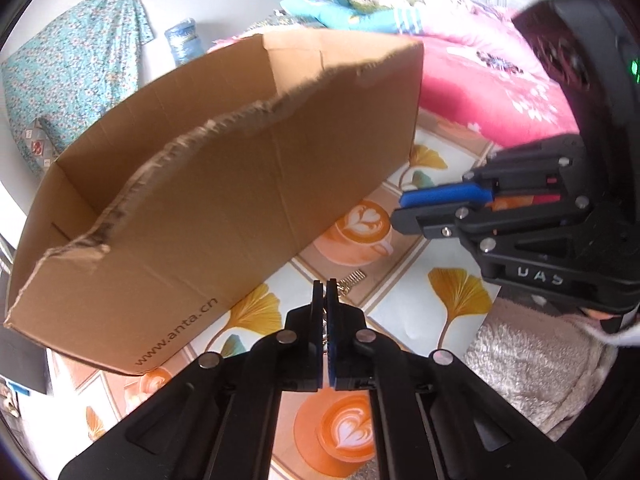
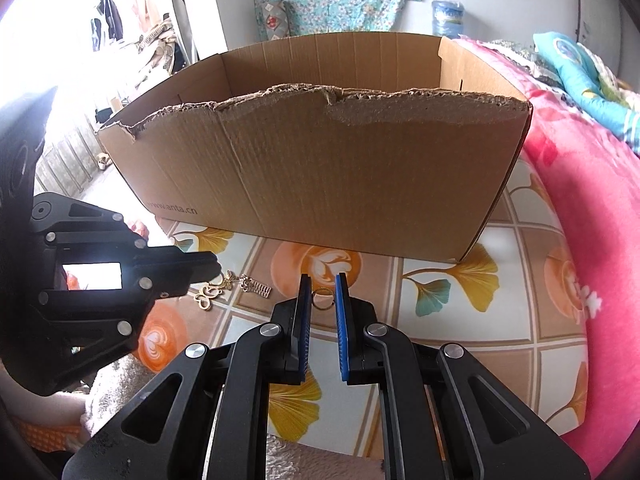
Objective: Organize jewelry
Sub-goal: 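Lift the ring and charm off the table with both tools, then carry the ring and charm over the cardboard box with both tools, then open both tools to drop the ring and charm into the box, then withdraw both open tools from the box back over the table, then lower both tools toward the small gold charm and gold chain piece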
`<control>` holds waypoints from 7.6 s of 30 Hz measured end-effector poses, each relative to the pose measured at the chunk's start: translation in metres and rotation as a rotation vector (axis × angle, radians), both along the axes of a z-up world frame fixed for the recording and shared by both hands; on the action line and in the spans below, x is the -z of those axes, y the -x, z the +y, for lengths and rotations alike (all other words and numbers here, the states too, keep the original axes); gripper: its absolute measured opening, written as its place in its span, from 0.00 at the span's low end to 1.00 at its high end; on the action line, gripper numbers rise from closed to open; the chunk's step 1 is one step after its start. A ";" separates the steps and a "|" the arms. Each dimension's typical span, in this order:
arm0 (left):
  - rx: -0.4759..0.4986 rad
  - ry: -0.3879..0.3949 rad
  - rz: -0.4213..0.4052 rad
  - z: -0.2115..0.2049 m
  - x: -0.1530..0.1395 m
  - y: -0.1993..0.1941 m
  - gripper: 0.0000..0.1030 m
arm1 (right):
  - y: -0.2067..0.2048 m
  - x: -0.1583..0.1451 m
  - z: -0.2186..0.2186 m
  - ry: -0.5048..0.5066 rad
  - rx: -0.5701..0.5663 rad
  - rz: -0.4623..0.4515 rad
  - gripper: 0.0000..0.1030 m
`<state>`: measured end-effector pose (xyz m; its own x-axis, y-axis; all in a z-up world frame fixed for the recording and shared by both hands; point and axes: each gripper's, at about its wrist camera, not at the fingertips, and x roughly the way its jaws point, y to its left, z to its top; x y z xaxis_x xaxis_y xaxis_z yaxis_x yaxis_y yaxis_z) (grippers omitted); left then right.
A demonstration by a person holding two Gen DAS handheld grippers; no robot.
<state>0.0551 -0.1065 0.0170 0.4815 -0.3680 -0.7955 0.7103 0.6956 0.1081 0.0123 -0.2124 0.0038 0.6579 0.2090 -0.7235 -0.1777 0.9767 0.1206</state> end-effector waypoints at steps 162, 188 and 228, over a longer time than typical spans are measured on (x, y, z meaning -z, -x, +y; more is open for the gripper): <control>-0.223 0.128 0.100 0.038 -0.002 0.019 0.58 | -0.003 -0.008 -0.020 -0.066 0.097 0.018 0.91; -0.205 0.057 0.134 0.022 0.015 0.002 0.14 | -0.009 -0.009 -0.027 -0.116 0.097 0.019 0.85; -0.302 0.188 0.088 0.069 -0.016 0.007 0.15 | -0.015 -0.007 0.037 -0.050 -0.148 0.027 0.38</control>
<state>0.0483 -0.0378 0.0327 0.5234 -0.3632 -0.7708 0.4707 0.8773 -0.0937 0.0271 -0.1758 0.0107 0.5977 0.3390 -0.7265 -0.3156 0.9325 0.1754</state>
